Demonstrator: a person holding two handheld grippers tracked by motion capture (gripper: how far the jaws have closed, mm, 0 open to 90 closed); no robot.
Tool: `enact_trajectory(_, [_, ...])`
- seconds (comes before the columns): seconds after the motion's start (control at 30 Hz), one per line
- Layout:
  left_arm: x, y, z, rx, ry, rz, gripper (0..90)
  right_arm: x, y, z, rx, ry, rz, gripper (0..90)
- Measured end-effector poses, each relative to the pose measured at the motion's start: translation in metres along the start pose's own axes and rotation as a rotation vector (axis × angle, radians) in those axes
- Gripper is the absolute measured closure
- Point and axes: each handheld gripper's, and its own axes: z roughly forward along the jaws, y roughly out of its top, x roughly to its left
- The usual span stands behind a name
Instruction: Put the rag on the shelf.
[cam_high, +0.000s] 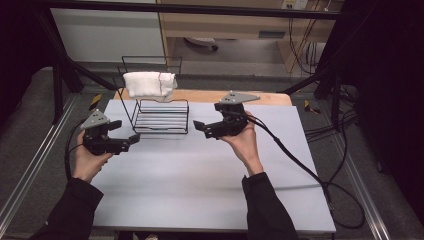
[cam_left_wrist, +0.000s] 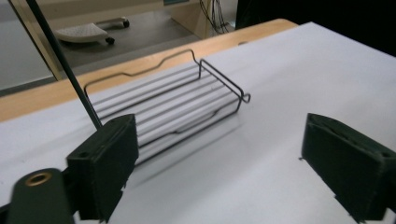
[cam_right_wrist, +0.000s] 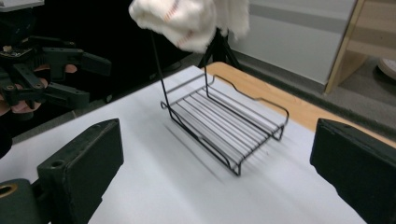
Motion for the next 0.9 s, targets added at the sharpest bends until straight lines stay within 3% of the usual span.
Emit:
enact_trajectory(0.43, [-0.011, -0.045, 0.013, 0.047, -0.031, 0.0, 6.4, -0.026, -0.074, -0.046, 0.041, -0.015, -0.004, 0.3])
enact_trajectory(0.67, [-0.015, -0.063, 0.012, 0.063, -0.029, 0.014, 7.6, -0.044, -0.115, -0.073, 0.055, -0.057, 0.052, 0.1])
enact_trajectory(0.9, [-0.019, -0.076, 0.011, 0.087, -0.042, 0.031, 7.6, -0.052, -0.152, -0.094, 0.067, -0.064, 0.085, 0.1])
